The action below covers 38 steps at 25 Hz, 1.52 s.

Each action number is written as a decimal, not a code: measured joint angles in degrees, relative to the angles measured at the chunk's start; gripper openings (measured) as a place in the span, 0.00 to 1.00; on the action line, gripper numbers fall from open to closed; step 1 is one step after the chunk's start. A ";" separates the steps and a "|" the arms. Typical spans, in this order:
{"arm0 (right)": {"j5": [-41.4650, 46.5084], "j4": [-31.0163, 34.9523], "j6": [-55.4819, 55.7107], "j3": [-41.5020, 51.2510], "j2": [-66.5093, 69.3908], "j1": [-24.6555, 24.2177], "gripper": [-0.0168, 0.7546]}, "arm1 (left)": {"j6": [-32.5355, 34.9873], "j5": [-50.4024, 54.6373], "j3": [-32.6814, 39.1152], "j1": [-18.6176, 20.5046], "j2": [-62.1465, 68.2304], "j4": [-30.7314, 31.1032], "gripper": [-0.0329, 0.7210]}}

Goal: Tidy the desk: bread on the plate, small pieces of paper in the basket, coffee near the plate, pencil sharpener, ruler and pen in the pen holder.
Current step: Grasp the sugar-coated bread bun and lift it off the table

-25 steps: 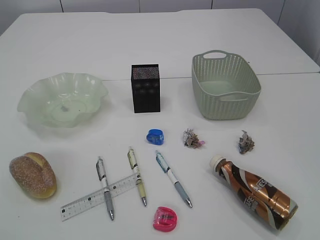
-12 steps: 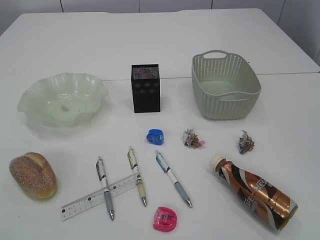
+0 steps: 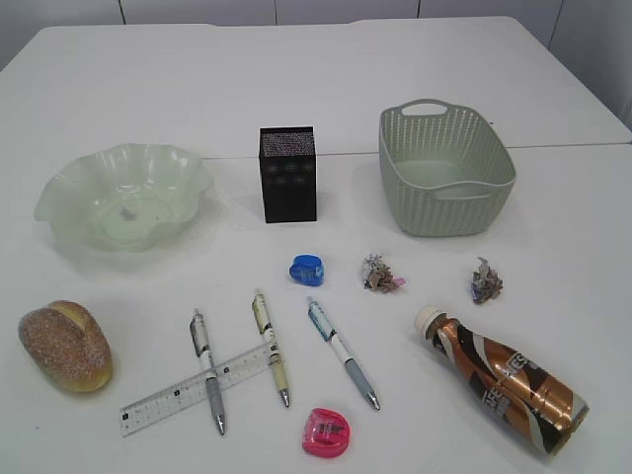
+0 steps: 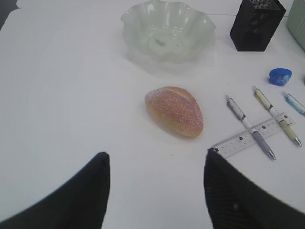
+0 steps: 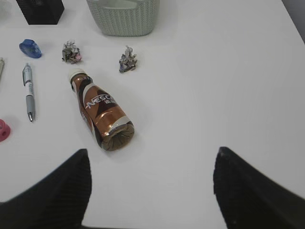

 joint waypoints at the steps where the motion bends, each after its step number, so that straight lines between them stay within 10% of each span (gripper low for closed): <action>1: 0.00 0.00 0.00 0.00 0.00 0.00 0.78 | 0.00 0.00 0.00 0.00 0.00 0.00 0.65; 19: -1.28 1.20 0.97 -0.38 0.00 0.00 0.78 | 0.00 -0.14 0.00 0.00 0.00 -0.10 0.62; 38: -31.37 8.27 4.94 -1.24 30.58 0.00 0.78 | -10.02 -19.87 -2.26 0.00 29.59 -1.05 0.62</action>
